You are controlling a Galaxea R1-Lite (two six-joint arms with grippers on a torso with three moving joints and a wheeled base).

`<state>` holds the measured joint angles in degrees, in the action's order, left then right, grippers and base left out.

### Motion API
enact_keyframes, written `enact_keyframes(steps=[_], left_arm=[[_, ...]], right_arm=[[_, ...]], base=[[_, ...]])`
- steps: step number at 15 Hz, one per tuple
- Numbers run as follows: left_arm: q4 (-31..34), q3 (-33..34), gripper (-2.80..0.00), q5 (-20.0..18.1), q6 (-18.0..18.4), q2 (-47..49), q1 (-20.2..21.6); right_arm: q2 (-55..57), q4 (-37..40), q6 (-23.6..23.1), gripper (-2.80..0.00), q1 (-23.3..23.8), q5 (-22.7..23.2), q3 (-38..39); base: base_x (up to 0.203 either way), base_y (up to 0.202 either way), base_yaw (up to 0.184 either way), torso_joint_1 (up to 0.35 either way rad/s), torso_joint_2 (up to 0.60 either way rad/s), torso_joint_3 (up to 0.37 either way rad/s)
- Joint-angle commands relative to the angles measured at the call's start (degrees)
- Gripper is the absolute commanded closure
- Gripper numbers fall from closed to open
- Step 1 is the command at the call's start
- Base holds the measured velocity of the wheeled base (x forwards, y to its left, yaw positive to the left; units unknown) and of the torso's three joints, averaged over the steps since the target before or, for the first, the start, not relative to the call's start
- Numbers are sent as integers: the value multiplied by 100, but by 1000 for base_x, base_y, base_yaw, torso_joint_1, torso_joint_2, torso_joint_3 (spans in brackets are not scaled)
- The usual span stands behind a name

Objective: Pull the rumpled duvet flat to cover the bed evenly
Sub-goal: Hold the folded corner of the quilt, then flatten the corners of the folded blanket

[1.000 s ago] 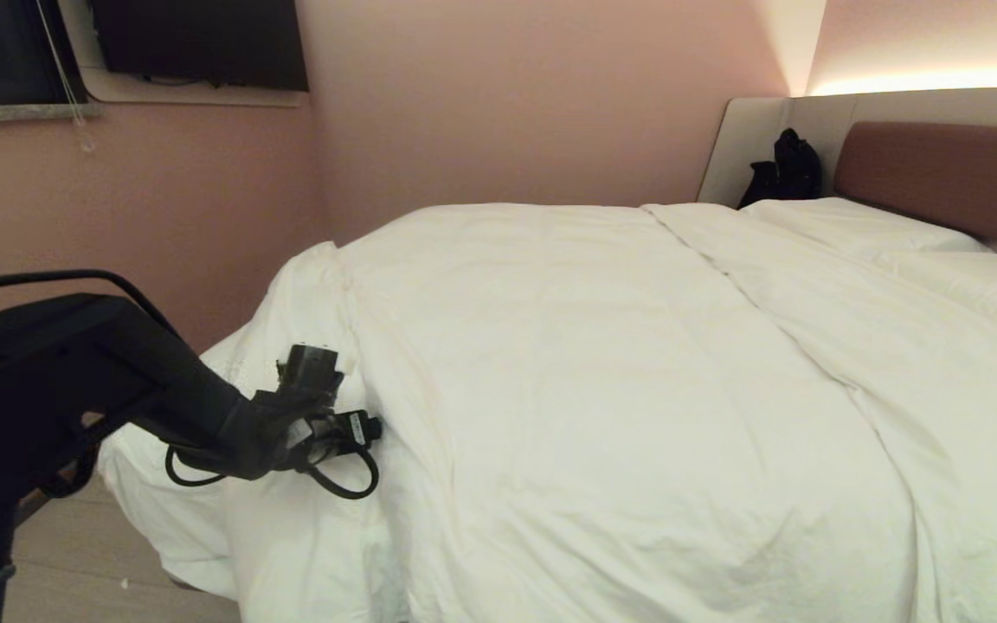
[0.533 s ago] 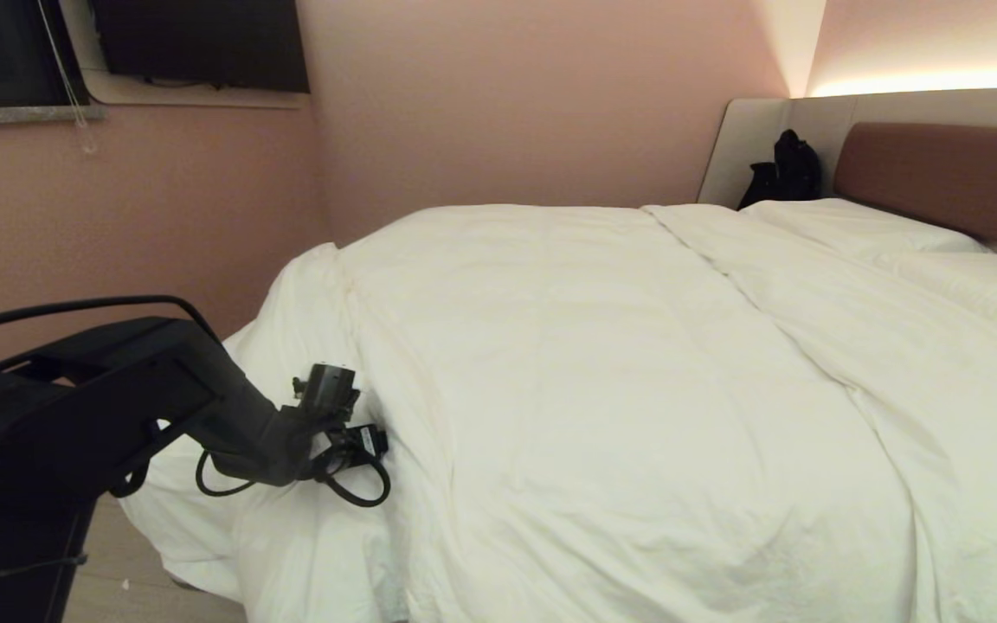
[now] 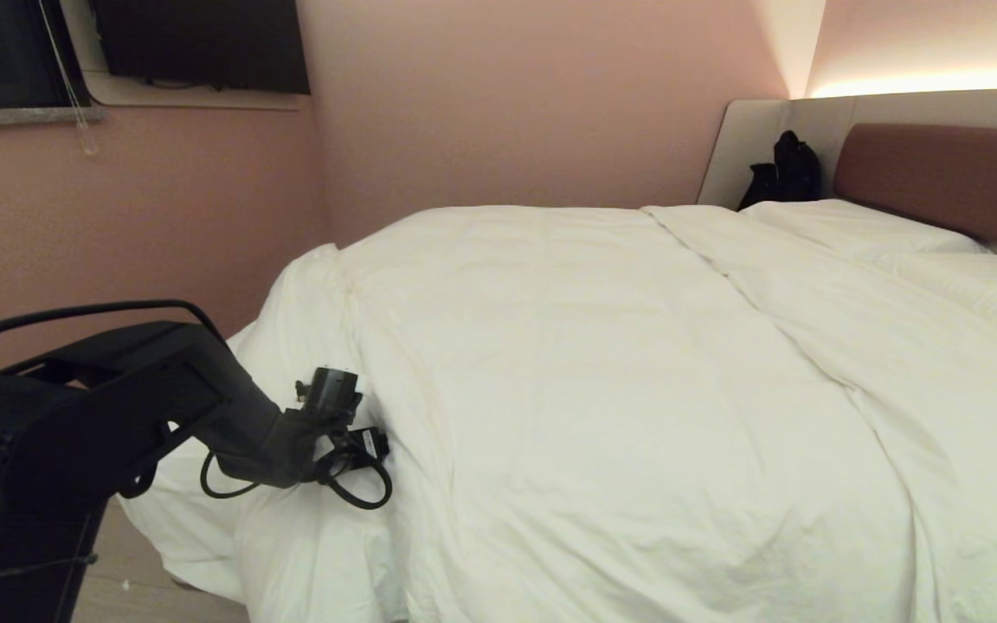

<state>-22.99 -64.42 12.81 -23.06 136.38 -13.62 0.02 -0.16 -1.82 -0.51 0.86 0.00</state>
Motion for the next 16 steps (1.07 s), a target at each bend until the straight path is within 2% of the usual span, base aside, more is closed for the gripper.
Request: enact_keyframes(steps=[1, 2, 3, 4, 16], left_arm=[[5, -1, -280, 2, -14, 55, -1], [5, -1, -280, 2, -23, 55, -1], [5, -1, -36, 2, -23, 55, -1], [5, 7, 0, 2, -23, 46, -1], [10, 102, 0, 11, -23, -154, -1]], right_arm=[[6, -2, -3, 0, -2, 2, 0], [6, -2, -3, 0, -2, 2, 0], [6, -2, -3, 0, -2, 2, 0], [6, -2, -3, 0, -2, 2, 0], [6, -2, -3, 0, -2, 2, 0]], base=[[0, 0, 0, 0, 0, 0], [0, 0, 0, 0, 0, 0], [0, 0, 0, 0, 0, 0], [0, 0, 0, 0, 0, 0], [0, 0, 0, 0, 0, 0]])
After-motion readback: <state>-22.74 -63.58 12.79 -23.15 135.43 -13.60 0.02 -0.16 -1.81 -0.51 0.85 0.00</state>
